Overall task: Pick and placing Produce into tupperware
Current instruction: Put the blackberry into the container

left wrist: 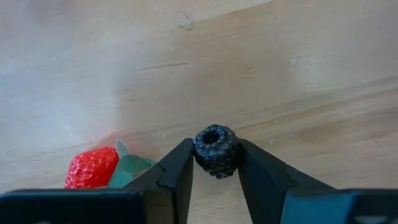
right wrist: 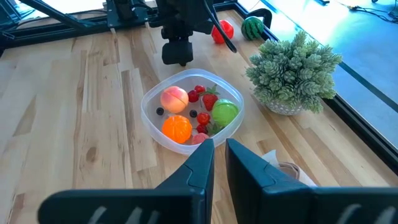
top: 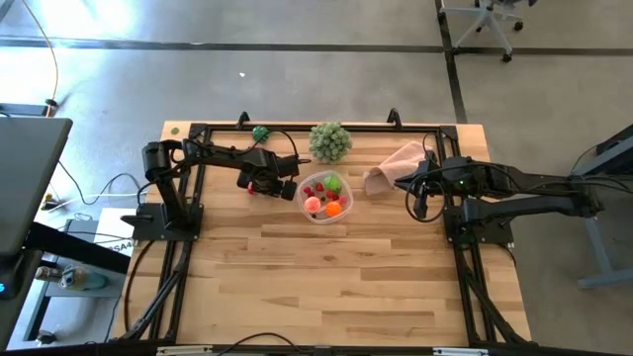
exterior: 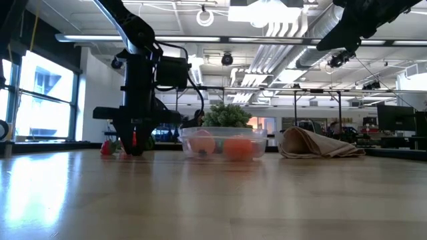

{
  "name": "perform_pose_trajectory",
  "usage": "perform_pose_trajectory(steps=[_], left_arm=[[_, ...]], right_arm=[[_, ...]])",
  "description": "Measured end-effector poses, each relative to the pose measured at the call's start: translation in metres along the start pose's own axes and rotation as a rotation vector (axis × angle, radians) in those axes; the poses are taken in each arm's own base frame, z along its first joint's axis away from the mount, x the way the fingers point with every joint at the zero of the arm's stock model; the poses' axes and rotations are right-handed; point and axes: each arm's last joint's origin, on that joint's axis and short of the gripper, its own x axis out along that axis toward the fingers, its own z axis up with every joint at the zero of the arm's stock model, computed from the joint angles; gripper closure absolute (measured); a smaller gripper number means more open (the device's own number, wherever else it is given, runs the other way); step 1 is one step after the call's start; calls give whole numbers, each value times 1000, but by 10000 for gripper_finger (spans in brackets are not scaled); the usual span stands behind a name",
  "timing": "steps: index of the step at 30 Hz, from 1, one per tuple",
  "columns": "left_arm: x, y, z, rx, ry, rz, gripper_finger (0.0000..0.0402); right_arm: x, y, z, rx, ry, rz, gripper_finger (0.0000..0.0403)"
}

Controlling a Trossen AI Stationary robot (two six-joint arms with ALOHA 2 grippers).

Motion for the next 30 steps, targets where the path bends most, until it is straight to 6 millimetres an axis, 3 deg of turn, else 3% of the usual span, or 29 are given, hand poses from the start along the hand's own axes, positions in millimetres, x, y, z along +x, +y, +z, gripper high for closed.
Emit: perform_pose_trajectory(steps=[15, 24, 30], left_arm=[[-5, 1, 0, 0, -12, -19, 300], [-40, 4, 2, 15, -98, -171, 300], [-60, -11, 7, 142, -235, -383, 300]], right_arm=[[0, 0, 0, 0, 0, 0, 373], [0, 0, 0, 0, -1, -3, 373], [0, 0, 0, 0, -1, -3, 373]])
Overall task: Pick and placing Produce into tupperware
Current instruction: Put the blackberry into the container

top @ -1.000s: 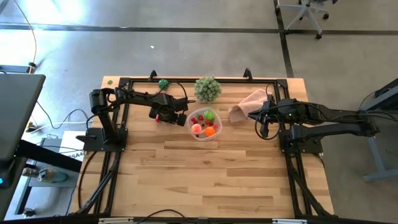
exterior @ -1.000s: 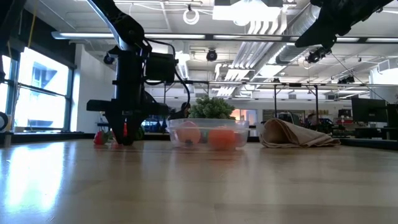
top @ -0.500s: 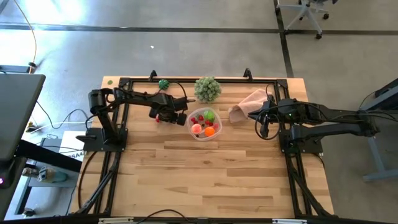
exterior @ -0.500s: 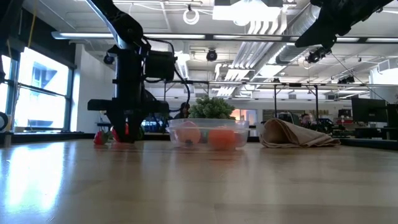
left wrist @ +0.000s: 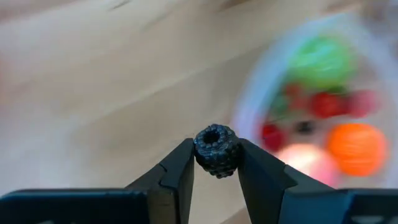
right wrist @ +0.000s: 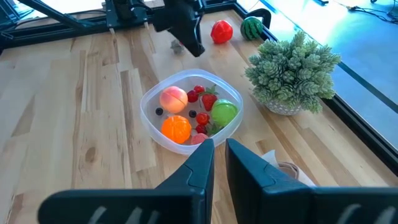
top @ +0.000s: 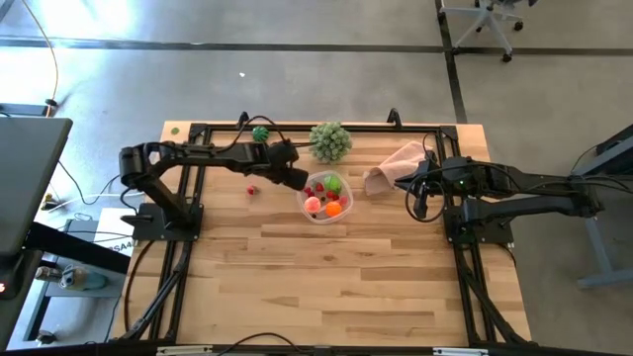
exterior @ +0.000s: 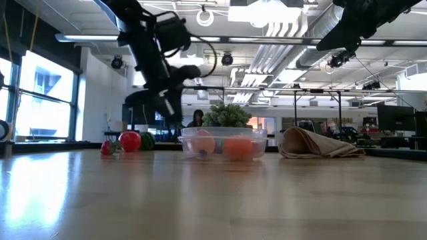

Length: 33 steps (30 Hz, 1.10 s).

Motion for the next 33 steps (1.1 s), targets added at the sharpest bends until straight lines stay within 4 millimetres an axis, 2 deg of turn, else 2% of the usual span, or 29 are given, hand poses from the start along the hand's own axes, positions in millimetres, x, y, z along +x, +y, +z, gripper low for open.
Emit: perform_pose_trajectory(steps=[5, 11, 17, 33], left_arm=[[-2, -21, 0, 139, -96, -133, 300], [-5, -36, -11, 325, -126, -169, 300], [18, -38, -20, 367, -73, -100, 300], [42, -53, -12, 433, -29, -65, 300]], right_arm=[[0, 0, 0, 0, 0, 0, 373], [0, 0, 0, 0, 0, 2, 373], [0, 0, 0, 0, 0, 3, 373], [0, 0, 0, 0, 0, 3, 373]])
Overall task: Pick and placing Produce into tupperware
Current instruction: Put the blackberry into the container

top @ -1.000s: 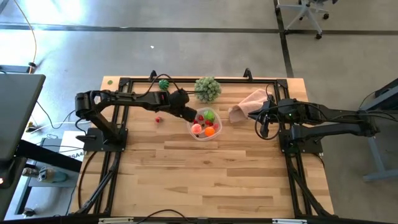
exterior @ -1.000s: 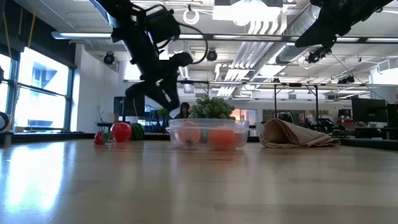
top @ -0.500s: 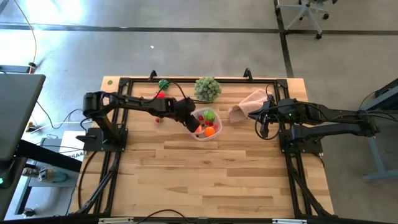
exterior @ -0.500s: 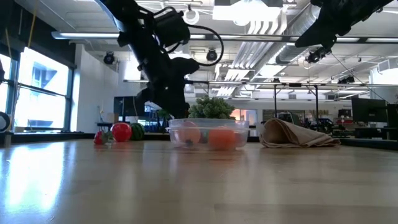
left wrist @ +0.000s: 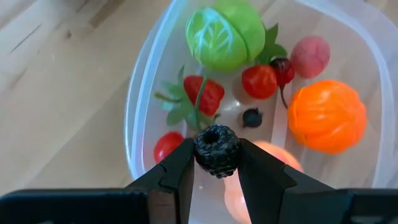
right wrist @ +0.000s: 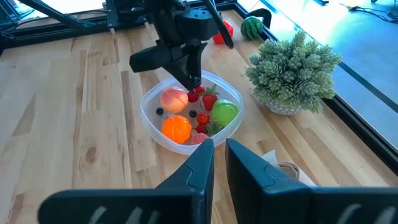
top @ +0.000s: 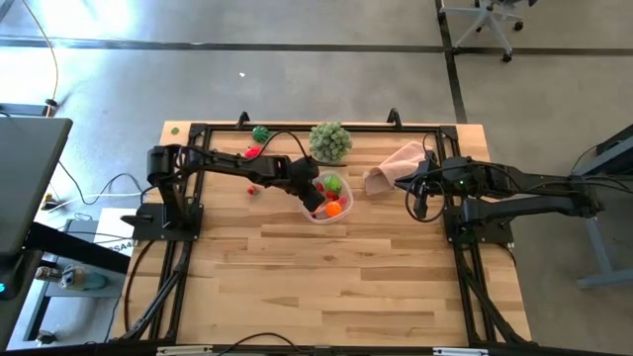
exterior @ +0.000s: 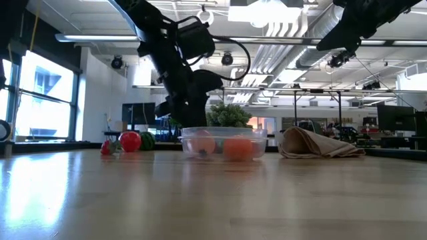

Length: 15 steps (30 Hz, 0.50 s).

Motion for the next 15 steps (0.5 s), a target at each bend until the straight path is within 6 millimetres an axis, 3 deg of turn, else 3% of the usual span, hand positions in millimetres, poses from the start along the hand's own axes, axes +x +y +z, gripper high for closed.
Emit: perform_pose_trajectory(steps=[11, 15], left_arm=[[1, 0, 0, 2, 2, 1, 299], [1, 0, 0, 2, 2, 1, 282]], right_arm=[[0, 0, 0, 0, 0, -3, 373], [0, 0, 0, 0, 0, -2, 373]])
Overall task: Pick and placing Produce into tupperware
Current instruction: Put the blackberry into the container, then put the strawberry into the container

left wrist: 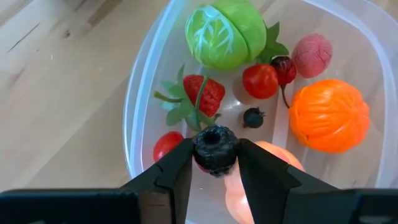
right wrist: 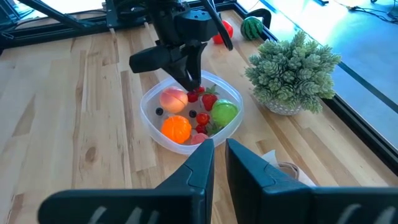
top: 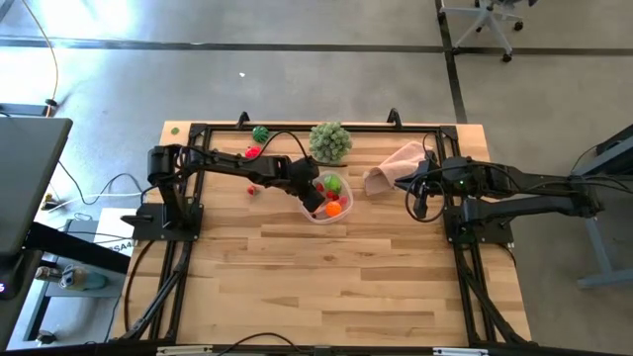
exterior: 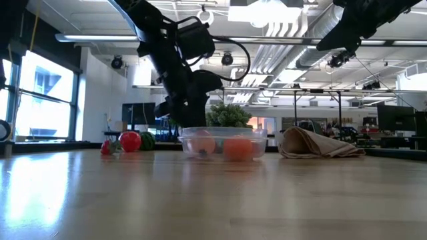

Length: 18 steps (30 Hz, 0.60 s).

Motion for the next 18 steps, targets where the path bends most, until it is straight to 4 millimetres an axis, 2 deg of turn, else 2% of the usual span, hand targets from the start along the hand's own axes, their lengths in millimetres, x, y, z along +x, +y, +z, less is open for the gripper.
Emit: perform_pose_trajectory(steps=[7, 13, 18], left_arm=[[0, 0, -1, 8, 7, 5, 253], [-2, -1, 1, 9, 24, -6, 262], [-20, -6, 15, -22, 86, 20, 277]], right_arm=[[0, 0, 0, 0, 0, 0, 373], [0, 0, 0, 0, 0, 1, 373], [0, 0, 0, 0, 1, 3, 373]])
